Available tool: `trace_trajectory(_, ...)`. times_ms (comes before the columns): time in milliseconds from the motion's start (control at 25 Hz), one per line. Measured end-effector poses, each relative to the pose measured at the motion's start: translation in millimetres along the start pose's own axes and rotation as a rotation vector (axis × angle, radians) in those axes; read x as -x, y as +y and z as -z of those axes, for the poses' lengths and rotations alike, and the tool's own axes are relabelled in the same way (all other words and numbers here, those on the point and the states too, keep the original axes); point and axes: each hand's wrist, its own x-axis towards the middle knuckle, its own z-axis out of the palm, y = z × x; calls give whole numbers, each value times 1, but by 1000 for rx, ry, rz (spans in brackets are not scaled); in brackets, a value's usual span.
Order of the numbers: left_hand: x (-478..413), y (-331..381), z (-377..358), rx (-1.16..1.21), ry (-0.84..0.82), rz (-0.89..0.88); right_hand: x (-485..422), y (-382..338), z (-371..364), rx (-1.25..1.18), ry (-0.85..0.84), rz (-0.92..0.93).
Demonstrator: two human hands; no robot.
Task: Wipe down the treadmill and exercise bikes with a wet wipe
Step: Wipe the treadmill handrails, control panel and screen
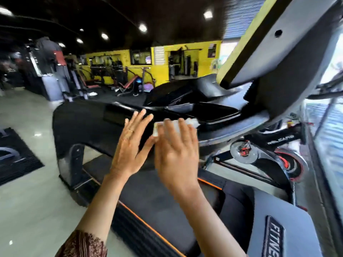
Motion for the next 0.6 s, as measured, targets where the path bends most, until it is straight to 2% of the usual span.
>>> trace_trajectory(80, 0, -8, -7, 98, 7, -15, -4, 4, -1, 88, -62, 74)
trace_trajectory(120, 0, -8, -9, 125, 32, -8, -1, 17, 5, 124, -56, 39)
trace_trajectory(160, 0, -8, -11, 150, 54, 1, 2, 33, 13, 129, -28, -76)
trace_trajectory(240, 0, -7, -11, 184, 73, 6, 2, 53, 28, -27, 93, -428)
trace_trajectory(280, 0, -6, -12, 196, 76, 6, -2, 51, 28, -81, 137, -536)
trace_trajectory(320, 0, -7, -13, 206, 77, 6, -6, 39, 23, -65, 140, -555)
trace_trajectory(360, 0, -7, -14, 213, 79, 6, -7, 23, 14, 5, 115, -475)
trace_trajectory(480, -1, -8, -15, 212, 86, -11, 11, -5, -3, 202, 10, -87)
trace_trajectory(520, -1, -9, -16, 207, 87, -16, 18, 2, -1, 201, 24, -49)
trace_trajectory(560, 0, -9, -16, 203, 90, -16, 22, 15, 1, 143, 75, -87)
trace_trajectory(600, 0, -10, -17, 202, 98, -14, 23, 29, 4, 22, 168, -237)
